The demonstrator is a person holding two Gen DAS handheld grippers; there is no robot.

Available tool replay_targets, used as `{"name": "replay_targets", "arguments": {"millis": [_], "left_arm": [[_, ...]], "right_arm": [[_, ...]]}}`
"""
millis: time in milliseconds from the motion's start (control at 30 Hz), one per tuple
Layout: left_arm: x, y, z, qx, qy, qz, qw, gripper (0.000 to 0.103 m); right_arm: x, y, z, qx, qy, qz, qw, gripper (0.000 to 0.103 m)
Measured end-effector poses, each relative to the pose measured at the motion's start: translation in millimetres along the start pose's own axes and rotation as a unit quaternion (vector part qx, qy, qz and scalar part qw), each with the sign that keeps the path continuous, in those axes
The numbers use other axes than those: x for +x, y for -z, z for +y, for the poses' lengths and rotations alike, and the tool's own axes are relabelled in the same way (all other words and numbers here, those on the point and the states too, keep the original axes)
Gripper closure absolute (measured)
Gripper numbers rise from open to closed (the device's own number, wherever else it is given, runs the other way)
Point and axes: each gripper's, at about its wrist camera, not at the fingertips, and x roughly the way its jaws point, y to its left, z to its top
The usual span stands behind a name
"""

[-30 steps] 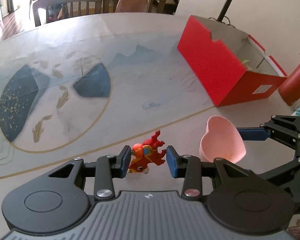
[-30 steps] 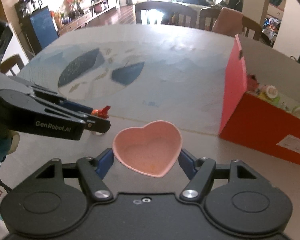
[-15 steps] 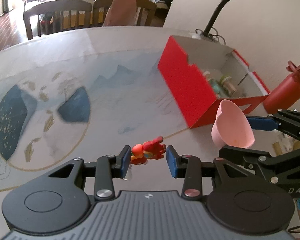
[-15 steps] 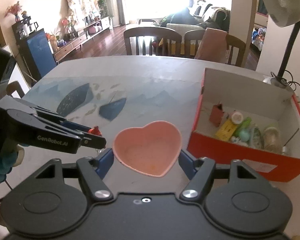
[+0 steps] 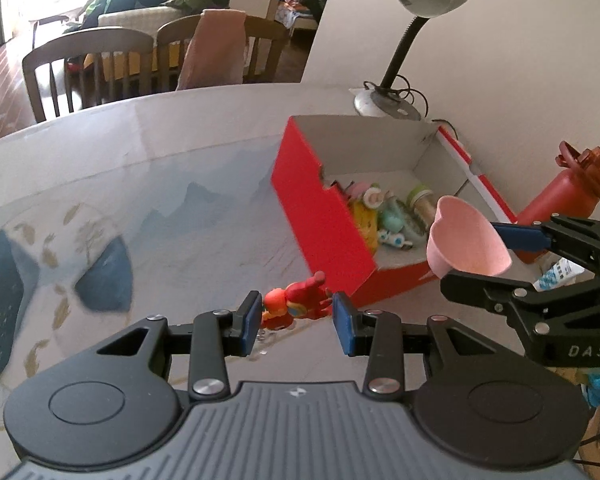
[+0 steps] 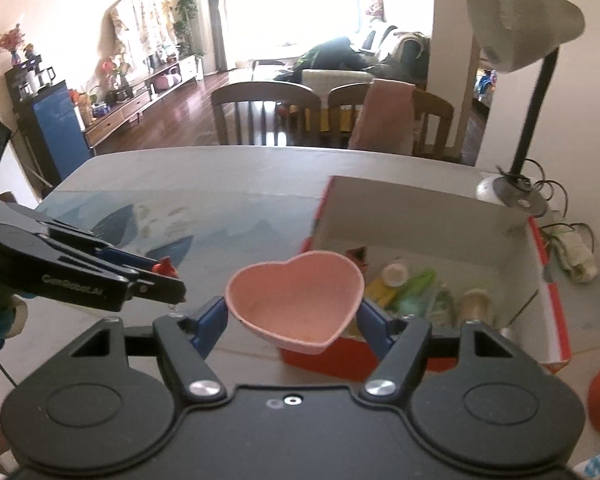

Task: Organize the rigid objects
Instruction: 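Carry the orange figure and heart bowl into the red box and open both grippers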

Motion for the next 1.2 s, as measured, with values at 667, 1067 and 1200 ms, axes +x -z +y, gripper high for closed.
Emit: {"name": "replay_targets", "arguments": {"millis": [667,1067,1200], "left_arm": [[69.0,-58.0,-85.5,0.038,-0.006,0.012,0.9992,0.065],[104.5,-88.1,-126.5,0.073,-0.008,0.013,0.9972,0.065],[125.9,-87.9,-125.1,0.062,-0.013,0.038,0.9973,0.065]], "right_arm": [[34.9,-17.2,-118.2,0.044,0.036,0.005,0.998,0.033],[68.7,-20.5,-156.0,0.05,0.033,0.032,0.998,0.033],[86.3,-18.4,-157.6,0.041,0.033,0.049,0.997,0.033]]}}
